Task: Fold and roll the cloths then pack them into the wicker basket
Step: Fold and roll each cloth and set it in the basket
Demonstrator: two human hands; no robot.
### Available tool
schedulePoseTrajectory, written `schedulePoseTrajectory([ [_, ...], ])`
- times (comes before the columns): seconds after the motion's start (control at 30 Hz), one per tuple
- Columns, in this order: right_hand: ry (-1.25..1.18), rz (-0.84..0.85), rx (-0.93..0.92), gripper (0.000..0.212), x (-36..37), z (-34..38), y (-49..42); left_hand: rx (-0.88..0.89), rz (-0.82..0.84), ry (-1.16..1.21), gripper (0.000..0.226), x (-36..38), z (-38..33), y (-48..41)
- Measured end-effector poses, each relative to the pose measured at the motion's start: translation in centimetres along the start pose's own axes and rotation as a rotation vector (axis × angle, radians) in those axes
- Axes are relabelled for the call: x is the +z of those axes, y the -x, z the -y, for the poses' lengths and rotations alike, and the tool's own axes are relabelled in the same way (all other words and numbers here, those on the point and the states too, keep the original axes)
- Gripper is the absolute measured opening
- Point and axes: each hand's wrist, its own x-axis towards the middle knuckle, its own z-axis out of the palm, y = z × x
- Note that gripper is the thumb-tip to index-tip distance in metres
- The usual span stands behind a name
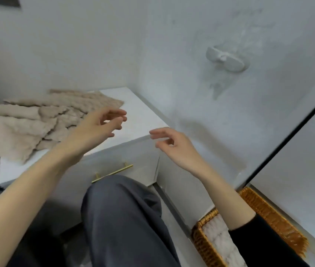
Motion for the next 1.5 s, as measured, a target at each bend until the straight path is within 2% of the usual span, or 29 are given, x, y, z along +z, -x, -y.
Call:
schedulePoseTrajectory([
  [0.17,-0.014,-0.02,-0.075,0.028,2.9,3.5,-5.4,0.037,-0.219,-0.12,0.018,-5.6,1.0,-0.9],
  [0.37,-0.05,-0.033,-0.111,0.029,7.8,5.4,-10.9,0.048,-0.344,-0.484,0.026,-9.4,4.3,-1.9],
  [0.5,-0.033,-0.033,-0.112,0.033,10.6,5.0,-13.6,0.084,-0.344,-0.727,0.033,-10.2,6.1,-2.9],
  [0.77,0.085,-0.053,-0.048,0.04,14.1,1.0,-17.6,0.154,-0.21,-1.048,0.044,-9.6,7.9,-6.3],
  [0.9,0.165,-0.054,-0.095,0.041,14.3,-0.4,-18.8,0.149,-0.166,-1.088,0.048,-9.7,8.7,-8.0],
  [1.0,0.345,-0.051,-0.204,0.04,14.5,-1.0,-19.8,0.158,-0.172,-1.096,0.048,-9.8,9.3,-8.7],
  [1.13,0.519,-0.136,-0.28,0.023,15.0,-1.0,-20.5,0.175,-0.18,-1.089,0.049,-9.8,9.7,-9.0],
  [1.33,0.46,-0.219,-0.24,0.011,13.5,-0.2,-20.5,0.16,-0.185,-1.065,0.05,-10.7,10.3,-8.5],
  [1.4,0.424,-0.261,-0.283,0.009,12.5,0.1,-20.2,0.151,-0.189,-1.08,0.051,-11.2,10.4,-8.2],
  [1.5,0.394,-0.297,-0.312,0.017,10.9,-0.3,-19.5,0.152,-0.205,-1.073,0.052,-11.5,10.1,-8.1],
])
